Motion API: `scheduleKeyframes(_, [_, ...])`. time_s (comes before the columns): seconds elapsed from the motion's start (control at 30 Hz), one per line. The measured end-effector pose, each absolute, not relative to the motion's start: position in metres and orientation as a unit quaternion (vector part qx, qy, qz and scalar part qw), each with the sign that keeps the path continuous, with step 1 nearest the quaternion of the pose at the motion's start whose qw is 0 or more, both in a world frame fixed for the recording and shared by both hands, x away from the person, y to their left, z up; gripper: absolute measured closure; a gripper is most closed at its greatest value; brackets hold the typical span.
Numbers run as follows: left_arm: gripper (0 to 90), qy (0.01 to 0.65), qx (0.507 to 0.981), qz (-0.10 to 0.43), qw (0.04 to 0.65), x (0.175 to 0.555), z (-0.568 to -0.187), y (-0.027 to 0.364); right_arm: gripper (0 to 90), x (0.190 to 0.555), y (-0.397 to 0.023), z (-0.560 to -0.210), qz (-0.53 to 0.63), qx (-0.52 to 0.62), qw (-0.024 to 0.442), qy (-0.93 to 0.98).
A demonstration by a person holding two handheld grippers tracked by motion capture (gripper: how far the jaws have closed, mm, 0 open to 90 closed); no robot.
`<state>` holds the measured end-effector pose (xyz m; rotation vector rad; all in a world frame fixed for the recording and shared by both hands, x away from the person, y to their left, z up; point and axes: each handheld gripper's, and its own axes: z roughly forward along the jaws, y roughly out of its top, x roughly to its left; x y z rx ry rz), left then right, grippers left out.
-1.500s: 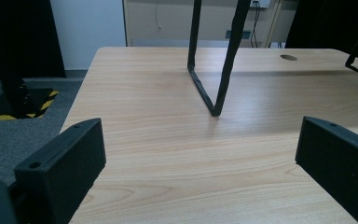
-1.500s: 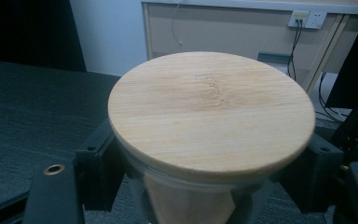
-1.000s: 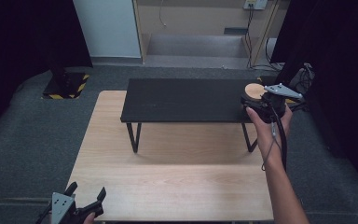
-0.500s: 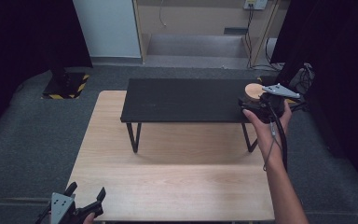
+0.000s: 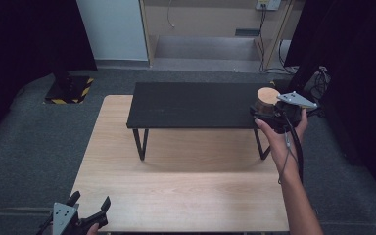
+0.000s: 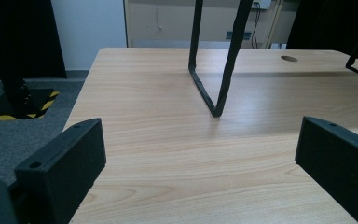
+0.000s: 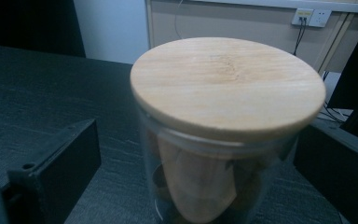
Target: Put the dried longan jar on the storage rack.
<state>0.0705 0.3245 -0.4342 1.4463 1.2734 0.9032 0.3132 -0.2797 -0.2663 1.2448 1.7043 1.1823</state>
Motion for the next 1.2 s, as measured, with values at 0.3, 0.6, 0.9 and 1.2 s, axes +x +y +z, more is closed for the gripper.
scheduleKeyframes(0.3, [0.5,0.523,0.593,0.373,0.485,0.069,-0.433,0.325,1.0,0.301,-0.282,-0.267,0.466,0.473,0.352,0.66])
scheduleKeyframes(0.6, [0.5,0.523,0.594,0.373,0.485,0.068,-0.433,0.324,1.0,0.282,-0.284,-0.275,0.474,0.464,0.35,0.662])
scheduleKeyframes(0.9, [0.5,0.521,0.596,0.372,0.485,0.069,-0.433,0.323,1.0,0.26,-0.287,-0.289,0.48,0.458,0.345,0.664])
scheduleKeyframes(1.2, [0.5,0.519,0.598,0.37,0.485,0.07,-0.433,0.322,1.0,0.242,-0.294,-0.307,0.485,0.46,0.338,0.663])
